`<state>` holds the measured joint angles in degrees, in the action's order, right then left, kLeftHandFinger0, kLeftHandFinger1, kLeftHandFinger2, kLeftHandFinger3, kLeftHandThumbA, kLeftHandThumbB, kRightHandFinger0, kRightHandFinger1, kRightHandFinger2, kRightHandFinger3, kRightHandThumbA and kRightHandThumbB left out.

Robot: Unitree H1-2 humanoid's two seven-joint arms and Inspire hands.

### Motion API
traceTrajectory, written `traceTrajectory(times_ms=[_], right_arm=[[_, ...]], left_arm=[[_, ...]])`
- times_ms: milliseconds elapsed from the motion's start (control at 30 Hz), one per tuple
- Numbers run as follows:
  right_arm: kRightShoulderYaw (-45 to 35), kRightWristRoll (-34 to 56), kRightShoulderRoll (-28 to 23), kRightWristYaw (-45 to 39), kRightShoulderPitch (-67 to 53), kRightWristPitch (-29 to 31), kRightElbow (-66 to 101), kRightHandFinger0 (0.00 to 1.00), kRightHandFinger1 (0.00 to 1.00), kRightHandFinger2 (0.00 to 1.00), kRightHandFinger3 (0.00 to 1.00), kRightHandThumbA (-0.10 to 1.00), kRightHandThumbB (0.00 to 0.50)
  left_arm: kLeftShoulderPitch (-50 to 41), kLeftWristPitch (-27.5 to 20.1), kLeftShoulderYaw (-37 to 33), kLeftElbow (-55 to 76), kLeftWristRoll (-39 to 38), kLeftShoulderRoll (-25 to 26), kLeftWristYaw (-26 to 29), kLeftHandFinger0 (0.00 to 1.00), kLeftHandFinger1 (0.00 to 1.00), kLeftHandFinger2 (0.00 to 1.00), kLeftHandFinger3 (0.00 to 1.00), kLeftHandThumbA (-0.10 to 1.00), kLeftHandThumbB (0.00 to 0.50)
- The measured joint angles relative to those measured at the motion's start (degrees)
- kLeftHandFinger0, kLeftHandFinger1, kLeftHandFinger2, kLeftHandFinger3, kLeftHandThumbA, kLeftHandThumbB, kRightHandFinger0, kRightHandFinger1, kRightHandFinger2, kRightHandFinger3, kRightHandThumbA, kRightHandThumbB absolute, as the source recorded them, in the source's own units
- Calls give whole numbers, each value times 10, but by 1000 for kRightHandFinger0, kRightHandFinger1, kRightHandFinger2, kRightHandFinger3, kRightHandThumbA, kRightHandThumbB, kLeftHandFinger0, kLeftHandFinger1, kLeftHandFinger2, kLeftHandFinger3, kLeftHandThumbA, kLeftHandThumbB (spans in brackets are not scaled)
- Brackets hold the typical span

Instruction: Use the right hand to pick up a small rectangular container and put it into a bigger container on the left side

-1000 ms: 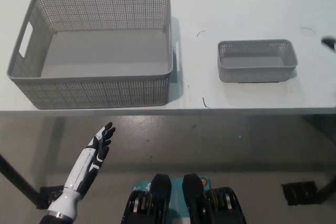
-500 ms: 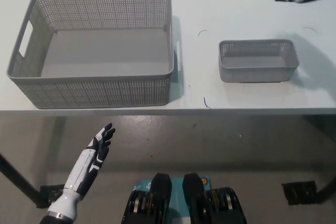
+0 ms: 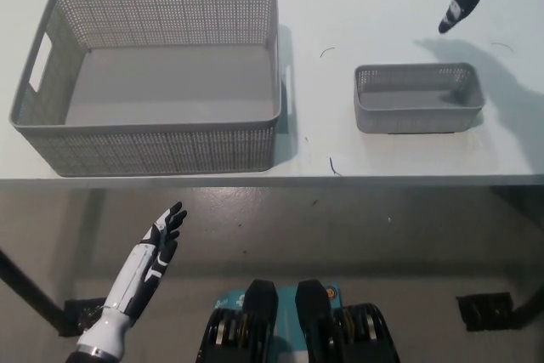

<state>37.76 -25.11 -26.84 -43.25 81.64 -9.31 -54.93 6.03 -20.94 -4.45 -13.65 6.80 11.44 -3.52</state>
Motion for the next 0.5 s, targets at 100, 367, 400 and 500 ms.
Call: traceTrajectory(times_ms=[100, 367, 400, 500], right_arm=[[27, -11, 26, -27, 36, 9, -81, 1000, 1000, 1000, 1000, 1000, 293], [66, -41, 77, -55, 98, 39, -204, 1000, 1000, 1000, 1000, 1000, 384], [66, -42, 83, -55, 101, 41, -212, 1000, 1000, 1000, 1000, 1000, 355], [64, -47, 96, -54, 101, 44, -230, 1000, 1000, 1000, 1000, 1000, 373]], left_arm=[[-3, 0, 0, 5, 3, 1, 0, 1000, 1000, 1000, 1000, 1000, 247], [-8, -7, -1, 29, 8, 3, -1, 1000, 1000, 1000, 1000, 1000, 235], [-9, -8, -1, 30, 9, 3, -2, 1000, 1000, 1000, 1000, 1000, 234], [-11, -10, -1, 31, 11, 3, -2, 1000, 1000, 1000, 1000, 1000, 227]])
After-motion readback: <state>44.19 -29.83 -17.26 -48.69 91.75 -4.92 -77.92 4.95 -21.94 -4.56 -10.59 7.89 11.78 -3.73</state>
